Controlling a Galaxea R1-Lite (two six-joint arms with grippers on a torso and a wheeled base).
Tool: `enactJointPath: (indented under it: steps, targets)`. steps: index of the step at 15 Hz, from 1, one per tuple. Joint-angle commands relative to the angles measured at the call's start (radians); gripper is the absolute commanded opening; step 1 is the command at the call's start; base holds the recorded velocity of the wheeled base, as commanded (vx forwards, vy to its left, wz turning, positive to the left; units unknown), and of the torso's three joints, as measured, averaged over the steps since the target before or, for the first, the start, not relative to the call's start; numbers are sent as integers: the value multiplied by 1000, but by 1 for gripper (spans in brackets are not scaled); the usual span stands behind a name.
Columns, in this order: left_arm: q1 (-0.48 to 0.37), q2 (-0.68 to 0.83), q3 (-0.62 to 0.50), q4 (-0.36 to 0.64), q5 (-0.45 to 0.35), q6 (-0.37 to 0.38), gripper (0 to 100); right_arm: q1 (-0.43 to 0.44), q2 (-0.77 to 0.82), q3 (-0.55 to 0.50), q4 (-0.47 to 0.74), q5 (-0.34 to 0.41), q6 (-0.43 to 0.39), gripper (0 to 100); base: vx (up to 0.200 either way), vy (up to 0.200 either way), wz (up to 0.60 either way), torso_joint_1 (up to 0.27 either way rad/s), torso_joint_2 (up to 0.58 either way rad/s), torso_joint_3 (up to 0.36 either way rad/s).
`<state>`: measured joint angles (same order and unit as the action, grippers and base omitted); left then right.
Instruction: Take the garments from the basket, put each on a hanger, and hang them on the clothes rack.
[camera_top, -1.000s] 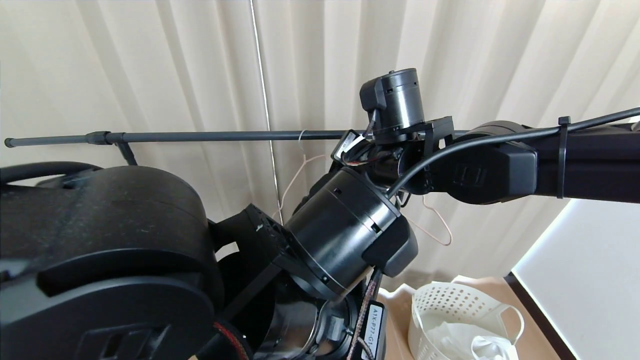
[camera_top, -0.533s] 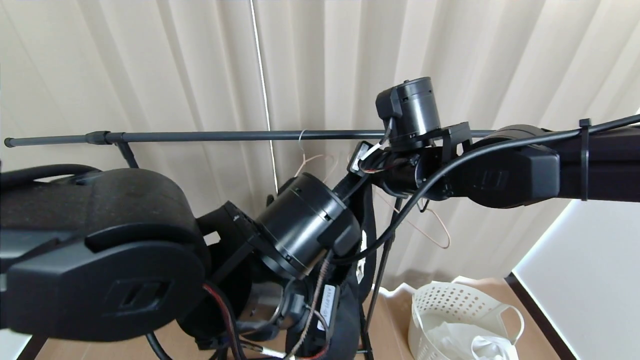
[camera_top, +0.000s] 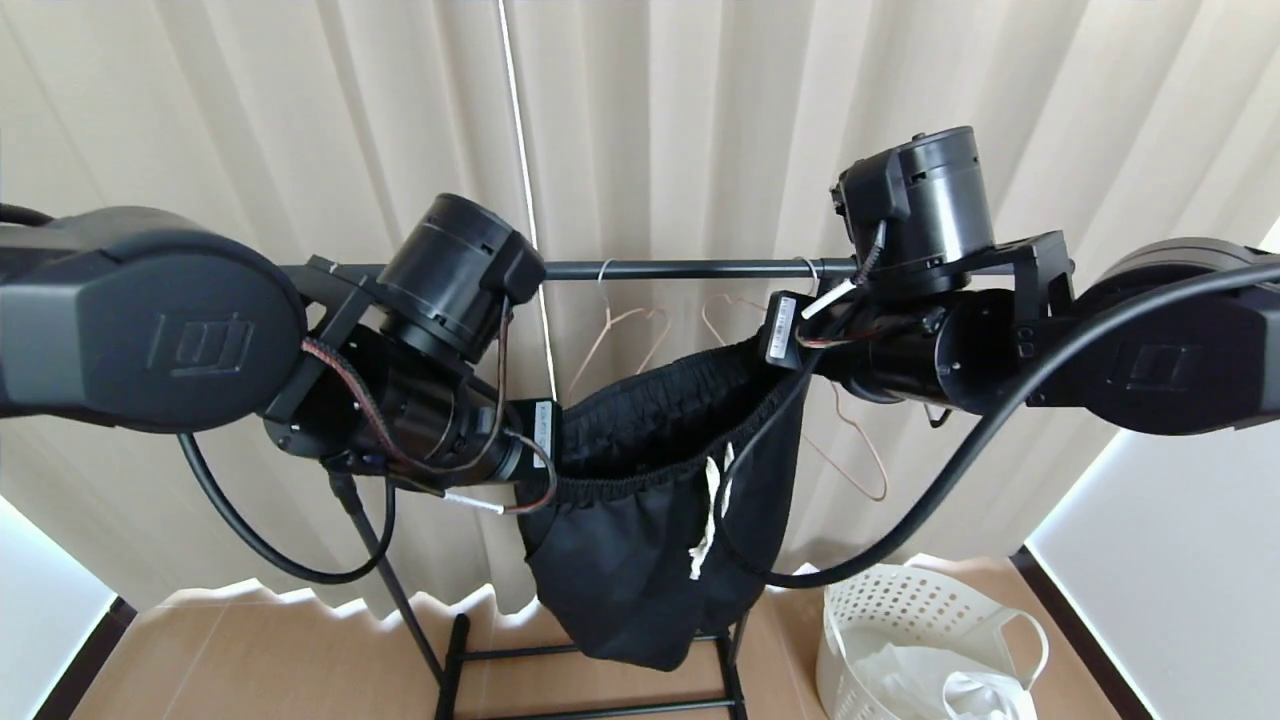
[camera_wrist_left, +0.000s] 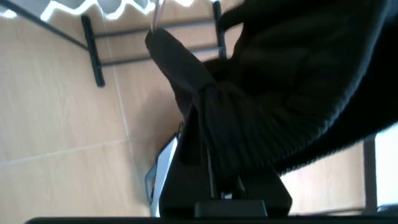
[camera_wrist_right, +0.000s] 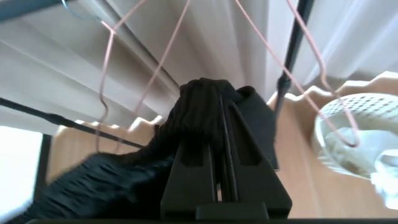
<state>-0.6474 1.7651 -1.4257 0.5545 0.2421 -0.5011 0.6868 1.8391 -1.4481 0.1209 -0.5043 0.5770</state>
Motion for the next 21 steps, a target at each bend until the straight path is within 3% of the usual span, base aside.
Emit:
enactJointPath:
  steps: [1, 4, 6, 15, 16, 21]
  targets:
    - [25, 25, -73, -1, -3, 27, 0, 2, -66, 71, 0, -2, -55, 0, 0, 0, 0, 0, 0, 0]
    - [26, 51, -134, -5, -4, 108, 0, 5, -141, 179, 0, -7, -177, 0, 0, 0, 0, 0, 0, 0]
    - [25, 74, -174, -5, -4, 115, 0, 8, -182, 233, -4, -5, -244, 0, 0, 0, 0, 0, 0, 0]
    - [25, 106, -291, -2, 2, 116, 0, 22, -192, 291, -6, -23, -301, 0, 0, 0, 0, 0, 0, 0]
    - [25, 106, -291, -2, 2, 116, 0, 22, -192, 291, -6, -23, -301, 100, 0, 0, 0, 0, 0, 0]
    - [25, 99, -314, -1, 5, 116, 0, 20, -193, 290, -4, -23, -302, 100, 0, 0, 0, 0, 0, 0]
